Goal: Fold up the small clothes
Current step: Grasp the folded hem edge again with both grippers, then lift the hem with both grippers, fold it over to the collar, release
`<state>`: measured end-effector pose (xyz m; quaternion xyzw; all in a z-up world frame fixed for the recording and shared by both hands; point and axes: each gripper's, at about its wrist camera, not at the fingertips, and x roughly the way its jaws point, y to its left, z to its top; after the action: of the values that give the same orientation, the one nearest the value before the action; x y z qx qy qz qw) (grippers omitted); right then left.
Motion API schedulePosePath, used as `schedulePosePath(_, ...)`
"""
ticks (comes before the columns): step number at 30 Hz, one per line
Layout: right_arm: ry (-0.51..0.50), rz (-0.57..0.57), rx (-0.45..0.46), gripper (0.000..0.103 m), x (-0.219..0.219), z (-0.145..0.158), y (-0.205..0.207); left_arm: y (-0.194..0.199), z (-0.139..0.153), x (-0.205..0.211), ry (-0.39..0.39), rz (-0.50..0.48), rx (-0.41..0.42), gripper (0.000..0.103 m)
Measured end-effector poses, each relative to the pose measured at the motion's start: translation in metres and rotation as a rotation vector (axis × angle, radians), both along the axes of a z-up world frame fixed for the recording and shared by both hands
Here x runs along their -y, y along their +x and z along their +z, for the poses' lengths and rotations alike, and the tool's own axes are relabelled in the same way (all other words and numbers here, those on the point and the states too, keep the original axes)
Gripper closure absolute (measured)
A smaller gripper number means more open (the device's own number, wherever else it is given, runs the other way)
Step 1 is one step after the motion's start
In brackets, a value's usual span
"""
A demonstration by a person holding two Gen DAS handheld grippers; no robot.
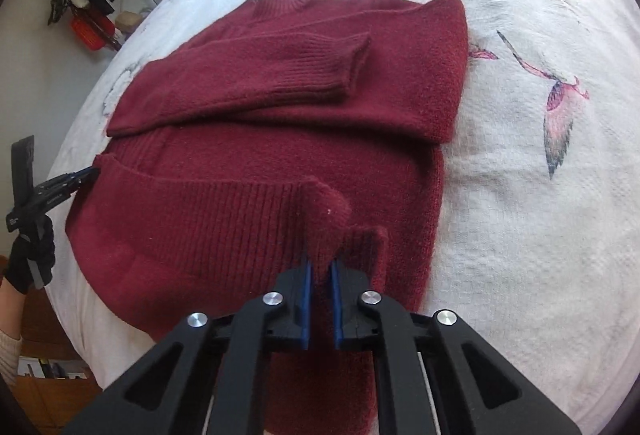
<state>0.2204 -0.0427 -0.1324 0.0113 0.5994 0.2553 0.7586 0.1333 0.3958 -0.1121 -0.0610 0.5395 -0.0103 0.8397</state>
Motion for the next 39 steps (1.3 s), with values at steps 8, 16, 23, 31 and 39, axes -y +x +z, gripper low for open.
schedulePosePath(8, 0.132, -0.039, 0.099, 0.096, 0.028, 0.053, -0.028, -0.039, 0.045, 0.001, -0.002, 0.005, 0.140, 0.098)
schedulePosePath(16, 0.196, -0.076, 0.198, 0.096, 0.045, 0.112, -0.018, -0.024, 0.109, -0.005, -0.013, 0.045, 0.299, 0.098)
schedulePosePath(23, 0.176, -0.097, 0.318, 0.096, 0.032, 0.161, 0.034, 0.041, 0.149, -0.001, 0.043, 0.071, 0.416, 0.098)
schedulePosePath(31, 0.103, -0.165, 0.316, 0.096, 0.013, 0.151, 0.133, 0.140, 0.132, -0.025, 0.080, 0.172, 0.403, 0.098)
schedulePosePath(39, 0.030, -0.228, 0.214, 0.096, -0.003, 0.078, 0.204, 0.205, 0.059, -0.036, 0.127, 0.209, 0.284, 0.098)
